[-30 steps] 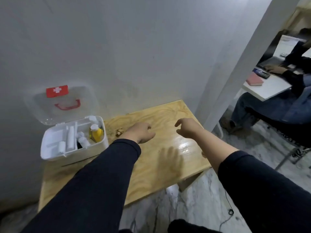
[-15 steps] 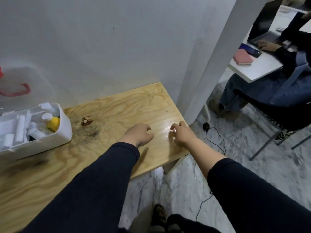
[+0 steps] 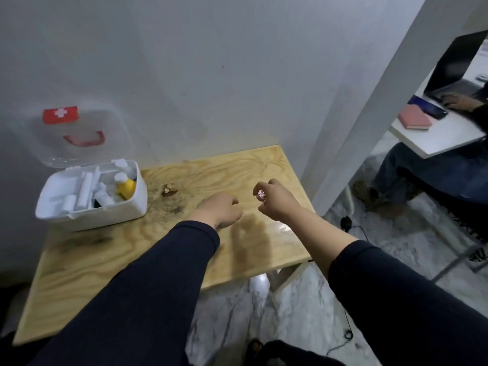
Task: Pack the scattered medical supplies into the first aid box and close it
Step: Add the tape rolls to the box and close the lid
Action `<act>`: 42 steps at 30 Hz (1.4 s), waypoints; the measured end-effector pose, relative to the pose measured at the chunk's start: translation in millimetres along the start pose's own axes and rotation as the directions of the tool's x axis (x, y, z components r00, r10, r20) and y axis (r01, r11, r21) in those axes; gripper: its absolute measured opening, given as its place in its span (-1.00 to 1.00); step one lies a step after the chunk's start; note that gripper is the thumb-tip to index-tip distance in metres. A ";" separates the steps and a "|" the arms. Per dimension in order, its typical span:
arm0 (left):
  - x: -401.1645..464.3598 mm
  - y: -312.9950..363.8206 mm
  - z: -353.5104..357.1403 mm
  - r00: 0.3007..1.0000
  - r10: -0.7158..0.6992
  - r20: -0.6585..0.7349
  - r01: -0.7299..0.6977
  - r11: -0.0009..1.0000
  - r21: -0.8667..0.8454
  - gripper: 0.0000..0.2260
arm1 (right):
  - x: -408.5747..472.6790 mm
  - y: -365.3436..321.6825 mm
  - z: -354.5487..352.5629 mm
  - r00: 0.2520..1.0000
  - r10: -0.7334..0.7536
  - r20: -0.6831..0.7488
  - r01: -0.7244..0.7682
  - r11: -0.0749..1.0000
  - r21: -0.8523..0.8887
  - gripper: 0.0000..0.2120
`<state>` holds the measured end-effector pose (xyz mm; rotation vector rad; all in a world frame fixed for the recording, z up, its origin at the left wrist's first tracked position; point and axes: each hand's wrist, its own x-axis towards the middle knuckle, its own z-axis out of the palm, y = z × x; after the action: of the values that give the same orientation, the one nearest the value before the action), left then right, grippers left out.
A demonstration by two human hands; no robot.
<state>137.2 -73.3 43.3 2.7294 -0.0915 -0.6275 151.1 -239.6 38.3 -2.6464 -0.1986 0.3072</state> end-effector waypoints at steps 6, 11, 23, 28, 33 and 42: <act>-35.9 -70.9 -58.5 0.981 -0.109 -0.159 0.094 0.991 -0.098 -0.57 | 32.4 -105.2 -2.4 0.976 -0.219 -0.007 0.219 0.976 0.002 -0.67; -70.5 -151.5 -99.1 0.926 -0.201 -0.319 0.175 0.979 -0.106 -0.64 | 48.4 -198.0 14.7 0.936 -0.352 -0.006 0.352 0.936 0.006 -0.66; -92.5 -334.9 -101.1 0.828 -0.363 -0.427 0.229 0.915 -0.333 -0.22 | 91.4 -369.8 124.8 0.848 -0.529 0.023 0.527 0.847 0.068 -0.66; -84.1 -356.4 -84.9 0.894 -0.331 -0.302 0.173 0.877 -0.447 0.03 | 110.7 -388.5 158.0 0.851 -0.524 0.038 0.523 0.852 0.031 -0.69; -74.9 -363.4 -82.0 0.914 -0.290 -0.283 0.143 0.884 -0.445 -0.02 | 117.7 -392.1 164.1 0.839 -0.510 0.188 0.535 0.835 -0.124 -0.67; -74.6 -361.7 -84.5 0.916 -0.303 -0.261 0.159 0.875 -0.458 -0.10 | 122.2 -399.5 161.1 0.836 -0.497 0.234 0.547 0.795 -0.262 -0.70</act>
<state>102.1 303.3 23.0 2.3811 0.4185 -0.2070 194.0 205.5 62.1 -2.7315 -1.1011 0.3081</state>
